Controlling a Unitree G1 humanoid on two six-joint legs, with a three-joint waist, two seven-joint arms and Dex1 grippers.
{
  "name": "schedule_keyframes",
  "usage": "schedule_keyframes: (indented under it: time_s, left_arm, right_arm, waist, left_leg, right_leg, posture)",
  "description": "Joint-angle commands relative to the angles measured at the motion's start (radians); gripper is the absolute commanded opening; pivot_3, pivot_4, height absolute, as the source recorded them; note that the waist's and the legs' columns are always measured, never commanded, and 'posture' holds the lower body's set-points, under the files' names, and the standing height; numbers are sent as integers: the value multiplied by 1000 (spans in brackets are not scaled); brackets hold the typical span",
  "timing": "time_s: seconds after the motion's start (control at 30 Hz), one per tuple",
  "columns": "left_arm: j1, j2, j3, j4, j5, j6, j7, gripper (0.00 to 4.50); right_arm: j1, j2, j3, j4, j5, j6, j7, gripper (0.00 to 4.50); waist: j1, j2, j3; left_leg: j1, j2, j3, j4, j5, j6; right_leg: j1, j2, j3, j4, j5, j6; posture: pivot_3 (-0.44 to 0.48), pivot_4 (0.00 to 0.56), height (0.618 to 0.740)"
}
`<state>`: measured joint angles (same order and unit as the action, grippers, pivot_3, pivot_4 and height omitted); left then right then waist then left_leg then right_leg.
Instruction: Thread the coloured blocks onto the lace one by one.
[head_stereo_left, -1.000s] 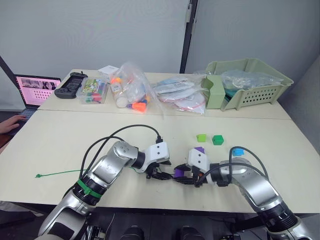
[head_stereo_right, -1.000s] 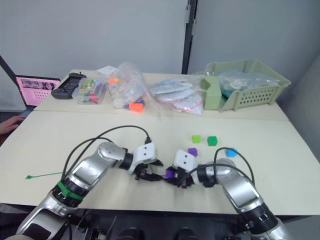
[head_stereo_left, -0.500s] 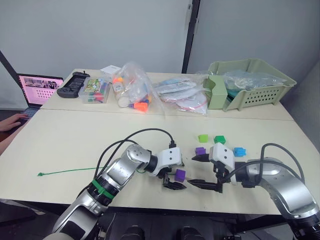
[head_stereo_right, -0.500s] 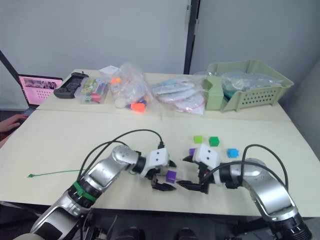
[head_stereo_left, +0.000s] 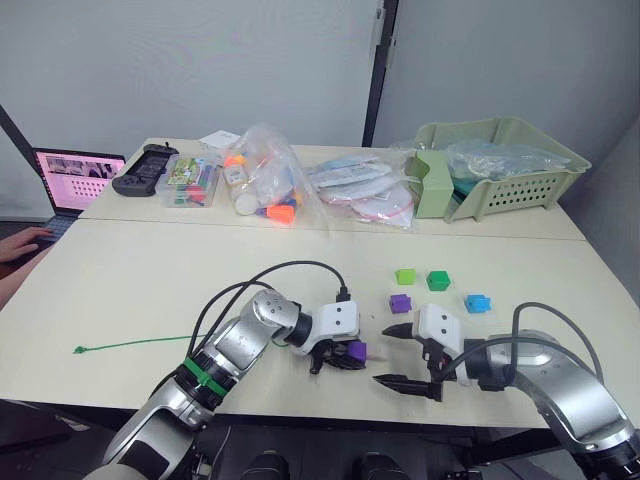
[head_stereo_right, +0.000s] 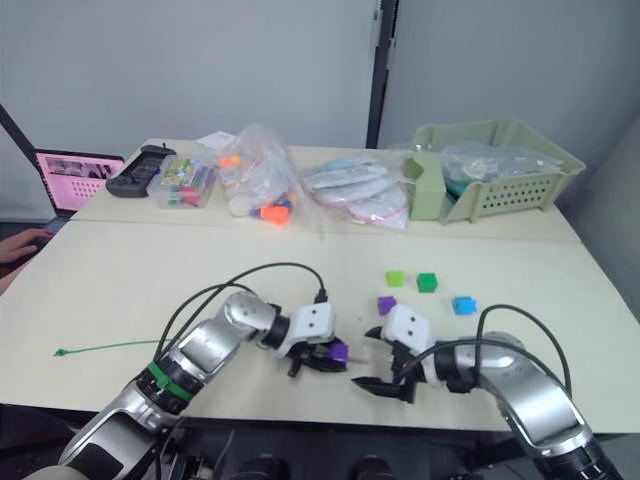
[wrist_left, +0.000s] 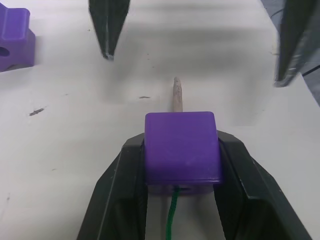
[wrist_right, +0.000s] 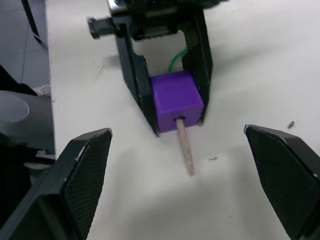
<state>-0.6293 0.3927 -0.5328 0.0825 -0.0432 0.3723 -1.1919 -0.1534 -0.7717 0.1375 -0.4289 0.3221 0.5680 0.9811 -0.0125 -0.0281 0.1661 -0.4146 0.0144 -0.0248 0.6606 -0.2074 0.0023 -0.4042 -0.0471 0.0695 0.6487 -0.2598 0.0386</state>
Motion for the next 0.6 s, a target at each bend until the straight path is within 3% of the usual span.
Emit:
schedule_keyframes:
  time_s: [0.03,0.1,0.2,0.53,0.6]
  left_arm:
    - [1,1,3,-31,-9,-9,-14,1220]
    - [1,1,2,-33,-7,-5,-13,1220]
    - [3,3,1,-38,-6,-1,-14,1220]
    - [10,12,1,-59,-7,13,-19,1220]
    - [10,15,3,-65,-8,17,-21,1220]
  right_arm:
    - [-27,5,9,24,-21,-40,-3,4500]
    - [-37,5,21,48,-33,-56,3,4500]
    - [-45,8,38,72,-48,-77,12,3717]
    - [-52,31,87,101,-82,-98,14,255]
    - [-55,36,92,106,-88,-100,14,10]
  waist:
    - [0,0,0]
    - [0,0,0]
    - [1,0,0]
    - [1,0,0]
    - [0,0,0]
  left_leg:
    - [0,0,0,0,0,0]
    - [0,0,0,0,0,0]
    - [0,0,0,0,0,0]
    - [0,0,0,0,0,0]
    - [0,0,0,0,0,0]
  right_leg:
    - [0,0,0,0,0,0]
    - [0,0,0,0,0,0]
    - [0,0,0,0,0,0]
    - [0,0,0,0,0,0]
    - [0,0,0,0,0,0]
  posture:
    - [0,150,740]
    - [0,150,740]
    - [0,150,740]
    - [0,150,740]
    - [0,150,740]
